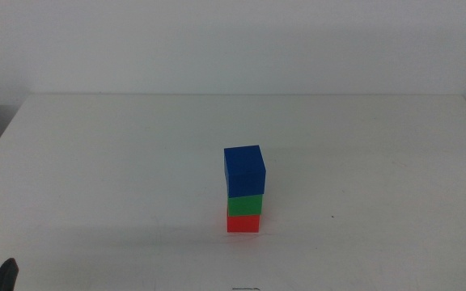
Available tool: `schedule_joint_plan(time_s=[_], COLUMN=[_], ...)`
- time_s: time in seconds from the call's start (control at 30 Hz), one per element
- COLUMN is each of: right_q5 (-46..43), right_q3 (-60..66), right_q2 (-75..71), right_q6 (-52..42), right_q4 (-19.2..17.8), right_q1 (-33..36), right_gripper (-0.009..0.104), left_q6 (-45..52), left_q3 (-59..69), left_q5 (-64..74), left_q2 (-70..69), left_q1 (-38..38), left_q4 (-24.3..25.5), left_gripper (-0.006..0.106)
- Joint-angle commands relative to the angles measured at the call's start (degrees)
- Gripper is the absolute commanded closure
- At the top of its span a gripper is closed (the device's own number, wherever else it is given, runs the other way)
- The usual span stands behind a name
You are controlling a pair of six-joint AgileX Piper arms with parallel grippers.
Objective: Stack red cubes first, then green, then blue cubes in a specific spot.
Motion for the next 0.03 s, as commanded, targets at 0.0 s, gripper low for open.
schedule_joint_plan(time_s=[0.0], right_q5=[-4.4], right_q3=[-1.0], right_q2=[-1.3], right_q6=[-0.7], right_q4=[-0.3], right_q1=[-0.4], right_gripper=[0.022], left_q6=[-0.9], left_q3=[-0.3], left_q5=[-4.5], left_q2=[-1.2], left_q1=[0.0], left_q4=[-0.8], left_gripper=[0.007])
